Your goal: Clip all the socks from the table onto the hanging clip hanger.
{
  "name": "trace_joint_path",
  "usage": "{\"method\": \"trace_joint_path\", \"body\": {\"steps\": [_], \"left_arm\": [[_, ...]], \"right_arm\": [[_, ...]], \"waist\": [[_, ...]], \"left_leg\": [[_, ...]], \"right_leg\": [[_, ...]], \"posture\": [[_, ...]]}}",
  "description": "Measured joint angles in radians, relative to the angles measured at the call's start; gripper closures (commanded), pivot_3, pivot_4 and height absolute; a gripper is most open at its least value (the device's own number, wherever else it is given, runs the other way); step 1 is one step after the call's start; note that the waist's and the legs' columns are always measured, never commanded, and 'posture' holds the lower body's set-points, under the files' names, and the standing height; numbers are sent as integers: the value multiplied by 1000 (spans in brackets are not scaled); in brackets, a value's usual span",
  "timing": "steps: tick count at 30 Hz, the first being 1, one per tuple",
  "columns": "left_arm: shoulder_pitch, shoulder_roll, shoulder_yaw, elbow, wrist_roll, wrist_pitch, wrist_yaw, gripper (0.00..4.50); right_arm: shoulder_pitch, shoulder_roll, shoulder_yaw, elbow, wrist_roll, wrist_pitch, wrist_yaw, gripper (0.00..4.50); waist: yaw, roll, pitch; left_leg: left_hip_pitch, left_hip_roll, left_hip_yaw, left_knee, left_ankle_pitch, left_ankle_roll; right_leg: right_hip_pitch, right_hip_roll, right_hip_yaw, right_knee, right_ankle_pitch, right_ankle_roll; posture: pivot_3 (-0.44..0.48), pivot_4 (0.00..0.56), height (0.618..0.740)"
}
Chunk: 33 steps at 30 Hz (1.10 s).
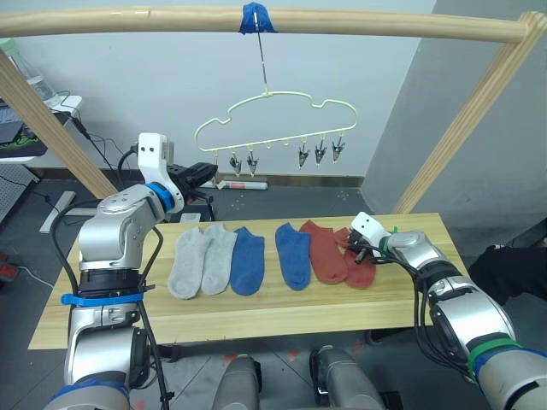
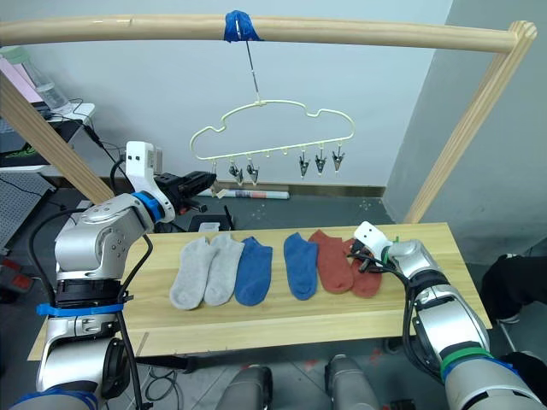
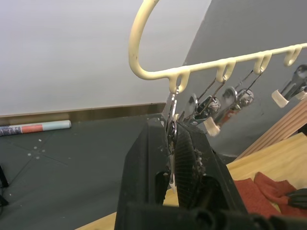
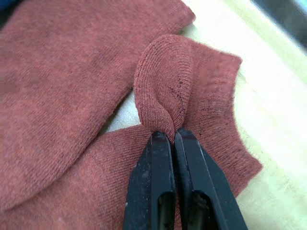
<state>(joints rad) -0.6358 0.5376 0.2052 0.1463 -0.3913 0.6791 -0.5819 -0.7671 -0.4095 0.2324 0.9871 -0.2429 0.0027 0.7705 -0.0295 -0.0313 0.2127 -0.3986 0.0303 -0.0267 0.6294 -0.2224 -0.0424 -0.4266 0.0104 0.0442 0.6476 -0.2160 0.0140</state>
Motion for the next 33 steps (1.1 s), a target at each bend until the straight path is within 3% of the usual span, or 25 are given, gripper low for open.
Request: {"method": "trace_joint_path", "body": {"steps": [6,11,15,23,33], "left_arm": [[-4,38,94,-53,-152,218,-18,4388],[-84,45,224,-32,-351,577,16,4388],[-132,39,306,-4,-421,756,72,4388],[-204,-56,438,29,-442,873,198,4388],[-204,-87,492,20,-472,928,247,4388]], "right_arm": [[251,-171,-17,-682,-5,-38,43,4467],[322,-138,32,-1030,-38,-154,-4,4467],[283,-56,106,-1061,-75,-246,-59,4467],[147,123,206,-913,-140,-291,-143,4467],[140,149,226,-832,-168,-308,-164,4467]], "waist": [[0,2,12],[-4,-2,23],[1,-3,23],[10,-7,25],[22,-8,26]], "left_leg": [[-1,1,-2,-1,0,0],[1,1,-3,0,0,0],[0,0,-3,1,1,-1],[-1,-1,-5,0,2,-4],[-1,-1,-6,0,4,-10]], "right_leg": [[-1,0,-2,0,-1,1],[-1,1,-2,2,-1,2],[-1,0,-2,2,-1,2],[-1,-3,-4,1,0,2],[-1,-5,-5,1,0,1]], "posture": [[113,247,740],[107,246,740],[104,245,740],[106,232,740],[104,231,740]]}}
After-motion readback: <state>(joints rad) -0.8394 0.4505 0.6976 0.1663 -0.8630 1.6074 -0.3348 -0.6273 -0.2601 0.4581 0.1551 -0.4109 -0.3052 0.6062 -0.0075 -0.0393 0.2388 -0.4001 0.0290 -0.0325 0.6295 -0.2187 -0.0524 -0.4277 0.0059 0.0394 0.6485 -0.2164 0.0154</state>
